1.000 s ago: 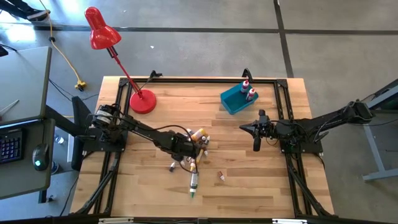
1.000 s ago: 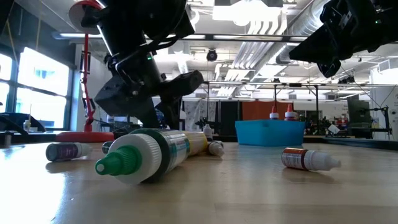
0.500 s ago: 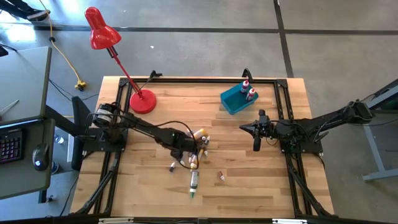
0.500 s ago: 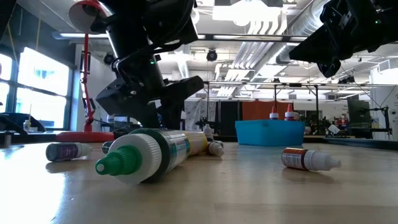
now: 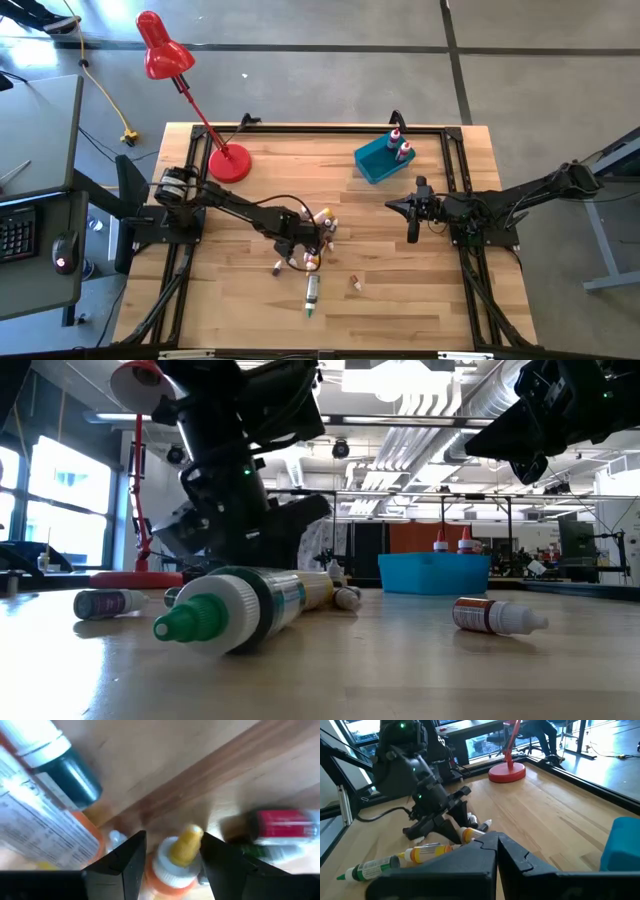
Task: Pick & Place food coloring
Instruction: Put the top yellow food coloring bottle into the blue bin
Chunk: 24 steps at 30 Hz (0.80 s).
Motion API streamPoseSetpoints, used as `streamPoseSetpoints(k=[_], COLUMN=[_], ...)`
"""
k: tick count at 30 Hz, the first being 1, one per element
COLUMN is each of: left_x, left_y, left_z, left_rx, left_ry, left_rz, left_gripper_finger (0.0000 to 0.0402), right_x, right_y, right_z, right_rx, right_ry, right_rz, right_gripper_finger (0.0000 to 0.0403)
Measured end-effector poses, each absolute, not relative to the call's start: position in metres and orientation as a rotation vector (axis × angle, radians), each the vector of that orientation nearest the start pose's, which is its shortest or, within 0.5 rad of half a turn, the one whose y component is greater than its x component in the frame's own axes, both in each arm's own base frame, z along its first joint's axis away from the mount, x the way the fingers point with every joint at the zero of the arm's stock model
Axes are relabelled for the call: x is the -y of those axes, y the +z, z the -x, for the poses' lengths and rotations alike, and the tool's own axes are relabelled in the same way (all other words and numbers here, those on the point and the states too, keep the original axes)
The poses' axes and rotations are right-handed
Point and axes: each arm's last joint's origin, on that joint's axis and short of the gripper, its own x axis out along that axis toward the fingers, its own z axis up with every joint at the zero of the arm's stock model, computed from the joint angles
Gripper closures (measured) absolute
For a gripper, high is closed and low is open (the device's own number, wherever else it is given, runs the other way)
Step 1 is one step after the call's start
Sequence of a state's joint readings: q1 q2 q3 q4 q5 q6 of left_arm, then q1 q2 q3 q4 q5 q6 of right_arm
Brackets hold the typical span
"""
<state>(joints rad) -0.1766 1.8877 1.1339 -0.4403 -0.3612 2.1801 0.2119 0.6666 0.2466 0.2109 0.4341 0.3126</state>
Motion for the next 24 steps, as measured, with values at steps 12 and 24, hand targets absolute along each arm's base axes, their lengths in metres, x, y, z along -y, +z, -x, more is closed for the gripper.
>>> streamPoseSetpoints(k=[12,24], left_x=[0.0528,0.0529], left_y=[0.138,0.1379], left_z=[-0.3562,-0.3573], left_rx=[-0.91,-1.009], left_ry=[-1.129,-0.902], left_rz=[-2.121,-1.859], left_gripper_finger=[0.0228,0.0307], right_x=[-0.0204,-0.0205], right_y=[0.2038,0.2036], right_z=[-0.1523,-0.1522], right_rx=[-0.151,-0.151], right_ry=[-0.242,-0.243], right_rz=[-0.242,-0.242], right_gripper_finger=[0.0403,0.0403])
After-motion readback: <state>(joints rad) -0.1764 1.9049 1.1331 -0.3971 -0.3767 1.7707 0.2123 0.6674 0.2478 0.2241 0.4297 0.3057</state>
